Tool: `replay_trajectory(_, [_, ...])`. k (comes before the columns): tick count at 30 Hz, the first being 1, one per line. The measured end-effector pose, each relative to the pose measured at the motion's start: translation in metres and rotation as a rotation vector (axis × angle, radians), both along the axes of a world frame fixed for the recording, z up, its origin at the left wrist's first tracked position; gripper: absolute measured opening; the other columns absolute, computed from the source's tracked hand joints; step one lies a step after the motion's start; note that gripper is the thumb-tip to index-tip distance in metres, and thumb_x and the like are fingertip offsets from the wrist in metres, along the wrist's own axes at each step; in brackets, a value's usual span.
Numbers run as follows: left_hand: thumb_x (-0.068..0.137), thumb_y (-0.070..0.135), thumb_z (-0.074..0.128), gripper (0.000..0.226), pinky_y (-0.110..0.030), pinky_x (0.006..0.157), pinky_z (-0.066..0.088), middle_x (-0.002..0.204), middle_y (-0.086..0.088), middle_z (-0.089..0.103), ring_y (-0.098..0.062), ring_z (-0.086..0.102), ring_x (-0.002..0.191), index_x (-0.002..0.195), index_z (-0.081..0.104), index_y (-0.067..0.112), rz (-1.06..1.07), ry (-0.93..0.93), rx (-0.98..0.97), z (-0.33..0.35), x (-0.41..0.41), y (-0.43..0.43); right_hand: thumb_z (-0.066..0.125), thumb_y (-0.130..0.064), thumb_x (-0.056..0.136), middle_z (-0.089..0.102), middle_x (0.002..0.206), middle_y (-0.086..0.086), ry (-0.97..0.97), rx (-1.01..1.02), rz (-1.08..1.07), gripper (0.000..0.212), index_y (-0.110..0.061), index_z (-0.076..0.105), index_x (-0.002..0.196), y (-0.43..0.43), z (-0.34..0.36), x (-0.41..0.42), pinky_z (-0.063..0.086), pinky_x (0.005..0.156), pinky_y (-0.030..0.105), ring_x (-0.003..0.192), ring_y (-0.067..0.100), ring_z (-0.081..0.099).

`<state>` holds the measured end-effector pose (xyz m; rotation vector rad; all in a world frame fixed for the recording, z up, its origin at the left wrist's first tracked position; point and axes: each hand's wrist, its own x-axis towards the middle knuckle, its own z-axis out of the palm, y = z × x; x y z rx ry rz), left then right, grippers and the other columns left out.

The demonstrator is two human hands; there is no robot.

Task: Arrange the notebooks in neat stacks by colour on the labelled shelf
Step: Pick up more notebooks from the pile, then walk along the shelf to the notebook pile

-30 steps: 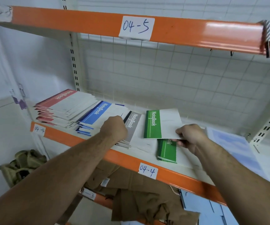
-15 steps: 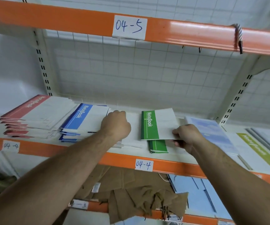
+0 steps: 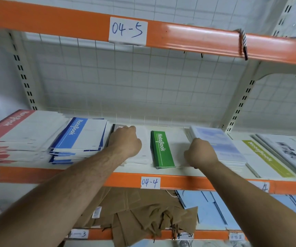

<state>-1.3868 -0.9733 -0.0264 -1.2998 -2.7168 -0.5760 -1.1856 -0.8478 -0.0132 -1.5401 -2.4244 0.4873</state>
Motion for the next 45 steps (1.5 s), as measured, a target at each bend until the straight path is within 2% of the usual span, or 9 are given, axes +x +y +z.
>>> replay_trajectory(5, [0.093,0.031,0.052,0.042,-0.036,0.086,0.052,0.128,-0.003,0.062,-0.024,0.058,0.111,0.132,0.057,0.015,0.012,0.012,-0.014,-0.001,-0.003,0.001,0.058,-0.01,0.084,0.045,0.069,-0.001,-0.132,0.113,0.057,0.01,-0.014,0.049,0.084,0.002,-0.002,-0.003,0.044,0.062,0.026,0.075,0.025,0.055])
replay_trajectory(15, [0.094,0.03,0.053,0.038,-0.033,0.084,0.052,0.121,-0.006,0.065,-0.024,0.06,0.106,0.127,0.059,0.012,0.009,-0.021,-0.027,-0.002,0.0,0.008,0.056,-0.014,0.087,0.058,0.088,0.005,-0.308,0.192,0.116,0.01,-0.013,0.06,0.097,0.006,-0.001,-0.008,0.045,0.065,0.026,0.077,0.025,0.053])
replay_trajectory(19, [0.094,0.029,0.052,0.036,-0.031,0.08,0.051,0.117,-0.004,0.065,-0.022,0.06,0.102,0.125,0.06,0.013,0.004,-0.017,-0.042,-0.002,0.002,0.011,0.058,-0.016,0.083,0.059,0.086,0.001,-0.467,0.254,0.147,0.007,-0.019,0.054,0.087,0.004,0.006,-0.009,0.047,0.068,0.026,0.081,0.024,0.059])
replay_trajectory(24, [0.094,0.035,0.051,0.041,-0.037,0.086,0.053,0.121,-0.003,0.065,-0.023,0.059,0.106,0.128,0.058,0.014,-0.031,-0.027,-0.068,-0.003,0.004,0.015,0.055,-0.021,0.089,0.057,0.117,0.007,-0.523,0.354,0.194,0.028,-0.016,0.061,0.117,0.006,0.005,-0.01,0.042,0.067,0.03,0.095,0.025,0.061])
replay_trajectory(27, [0.098,0.047,0.046,0.056,-0.038,0.106,0.042,0.145,-0.003,0.052,-0.025,0.048,0.131,0.145,0.046,0.016,-0.132,-0.023,-0.12,0.001,0.007,0.015,0.051,-0.029,0.093,0.054,0.126,0.009,-0.42,0.401,0.241,0.035,-0.014,0.056,0.124,0.005,0.003,-0.01,0.044,0.076,0.034,0.109,0.027,0.054])
replay_trajectory(29, [0.099,0.055,0.042,0.068,-0.044,0.12,0.023,0.162,0.0,0.029,-0.023,0.026,0.148,0.156,0.028,0.021,-0.215,-0.015,-0.166,0.005,0.011,0.015,0.045,-0.046,0.097,0.052,0.135,0.008,-0.401,0.441,0.284,0.045,-0.016,0.054,0.13,0.004,0.003,-0.007,0.044,0.094,0.039,0.121,0.026,0.048])
replay_trajectory(33, [0.1,0.06,0.032,0.071,-0.049,0.123,0.0,0.167,0.006,0.006,-0.019,0.002,0.154,0.16,0.009,0.029,-0.325,0.008,-0.228,0.011,0.026,0.019,0.035,-0.067,0.096,0.021,0.164,0.006,-0.424,0.309,0.328,0.072,-0.025,0.028,0.154,-0.007,0.007,0.009,0.016,0.121,0.05,0.15,0.027,0.016])
replay_trajectory(38, [0.1,0.057,0.026,0.068,-0.05,0.123,-0.002,0.167,0.007,-0.001,-0.017,-0.005,0.154,0.16,0.003,0.032,-0.489,0.017,-0.241,0.008,0.066,0.031,0.029,-0.076,0.092,0.003,0.167,0.003,-0.388,0.179,0.226,0.083,-0.031,0.008,0.159,-0.026,0.003,0.049,0.006,0.123,0.052,0.153,0.026,0.0])
replay_trajectory(45, [0.1,0.062,0.017,0.067,-0.051,0.122,-0.007,0.167,0.01,-0.002,-0.014,-0.006,0.153,0.159,0.001,0.036,-0.683,0.01,-0.256,0.0,0.145,0.051,0.017,-0.075,0.093,0.0,0.167,-0.002,-0.432,0.194,0.069,0.079,-0.033,0.004,0.159,-0.042,-0.007,0.134,-0.004,0.121,0.058,0.154,0.022,-0.003])
